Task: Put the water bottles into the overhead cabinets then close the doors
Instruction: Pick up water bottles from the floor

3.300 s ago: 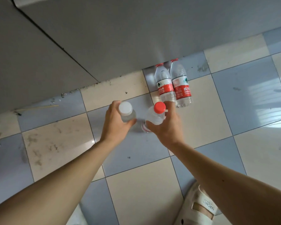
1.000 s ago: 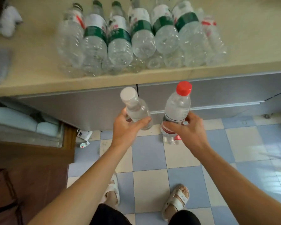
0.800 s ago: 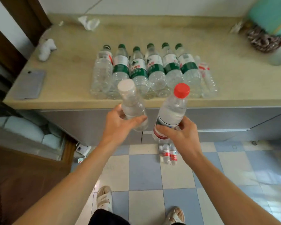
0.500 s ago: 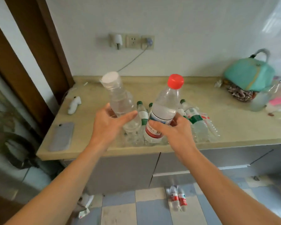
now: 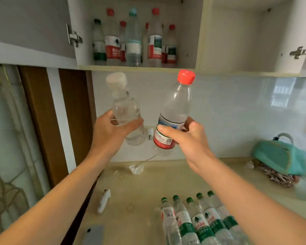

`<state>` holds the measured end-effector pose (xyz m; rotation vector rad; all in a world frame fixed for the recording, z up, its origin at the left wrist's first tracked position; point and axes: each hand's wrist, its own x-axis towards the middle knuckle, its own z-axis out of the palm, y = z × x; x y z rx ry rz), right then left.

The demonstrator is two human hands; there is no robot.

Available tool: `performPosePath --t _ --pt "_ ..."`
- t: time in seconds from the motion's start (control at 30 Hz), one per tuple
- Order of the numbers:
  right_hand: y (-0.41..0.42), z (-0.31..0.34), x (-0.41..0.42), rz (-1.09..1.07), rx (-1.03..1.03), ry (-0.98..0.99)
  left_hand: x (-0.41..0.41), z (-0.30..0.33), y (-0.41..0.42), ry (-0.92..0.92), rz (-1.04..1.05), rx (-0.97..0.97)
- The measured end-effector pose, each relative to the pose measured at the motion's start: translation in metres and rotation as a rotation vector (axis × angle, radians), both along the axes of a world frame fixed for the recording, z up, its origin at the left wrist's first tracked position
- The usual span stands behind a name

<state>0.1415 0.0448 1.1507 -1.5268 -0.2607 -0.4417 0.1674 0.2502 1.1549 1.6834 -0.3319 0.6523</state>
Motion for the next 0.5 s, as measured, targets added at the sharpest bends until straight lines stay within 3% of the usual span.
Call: performPosePath --t 0.27,0.5 --pt "0.008 0.119 0.069 0.017 0.022 -0.207 0.054 0.108 0.009 -0.115 0.053 -0.034" --pt "-0.014 0.185 0.142 0.011 -0.058 -0.337 0.109 0.178 -0.013 -0.118 0.075 -0.078"
